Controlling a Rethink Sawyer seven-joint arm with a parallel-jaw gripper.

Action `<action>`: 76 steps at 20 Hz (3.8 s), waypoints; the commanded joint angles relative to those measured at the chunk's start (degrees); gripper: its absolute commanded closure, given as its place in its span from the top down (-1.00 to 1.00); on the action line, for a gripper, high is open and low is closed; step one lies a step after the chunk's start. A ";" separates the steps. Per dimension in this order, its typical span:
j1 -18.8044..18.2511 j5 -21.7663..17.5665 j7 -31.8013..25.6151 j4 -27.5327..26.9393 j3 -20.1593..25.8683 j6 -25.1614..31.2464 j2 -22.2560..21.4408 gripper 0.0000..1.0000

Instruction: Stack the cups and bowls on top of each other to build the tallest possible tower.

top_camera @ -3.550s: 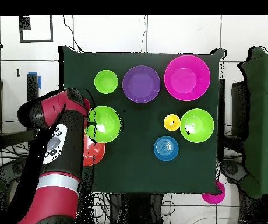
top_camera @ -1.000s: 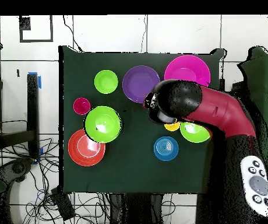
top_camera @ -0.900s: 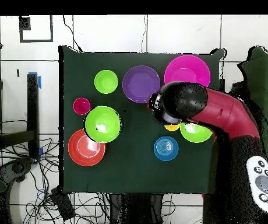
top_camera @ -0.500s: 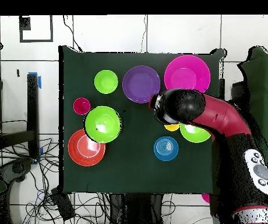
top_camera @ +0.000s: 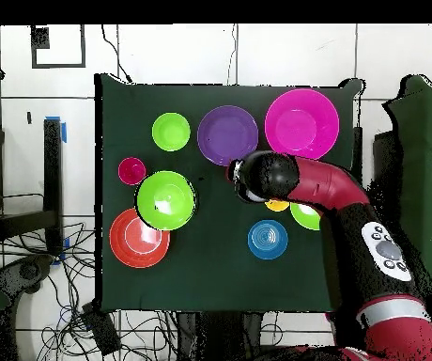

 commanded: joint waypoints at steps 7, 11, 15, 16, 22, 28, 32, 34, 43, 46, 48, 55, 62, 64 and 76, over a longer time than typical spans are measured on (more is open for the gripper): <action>2.17 -9.58 -7.21 -0.16 3.86 0.46 1.98 1.00; 2.08 -8.62 -7.75 -0.24 4.42 5.33 -0.90 1.00; 0.57 -8.79 -10.44 -0.05 4.95 7.37 -2.19 1.00; -0.12 -8.93 -11.28 0.12 5.17 7.57 -2.42 1.00; -3.03 -11.41 -13.85 0.44 5.37 6.73 -1.23 1.00; -5.26 -13.44 -14.03 2.55 5.62 3.69 0.33 1.00; -6.17 -14.08 -12.00 3.79 5.66 3.14 2.43 1.00; -6.45 -14.36 -11.03 4.56 5.75 2.88 3.10 1.00; -7.09 -15.74 -7.36 7.68 5.95 -0.63 4.18 1.00; -7.14 -15.43 -6.71 8.06 6.50 -0.72 4.59 1.00; -6.91 -15.72 -6.22 8.09 6.38 -1.30 4.90 1.00; -6.85 -20.21 -6.60 5.55 5.55 -7.31 9.15 1.00; -6.21 -25.38 -6.88 2.61 5.16 -10.87 10.89 1.00; -5.89 -26.41 -6.83 2.59 4.90 -10.82 10.37 1.00; -5.23 -26.92 -5.47 3.46 5.66 -9.10 6.97 -1.00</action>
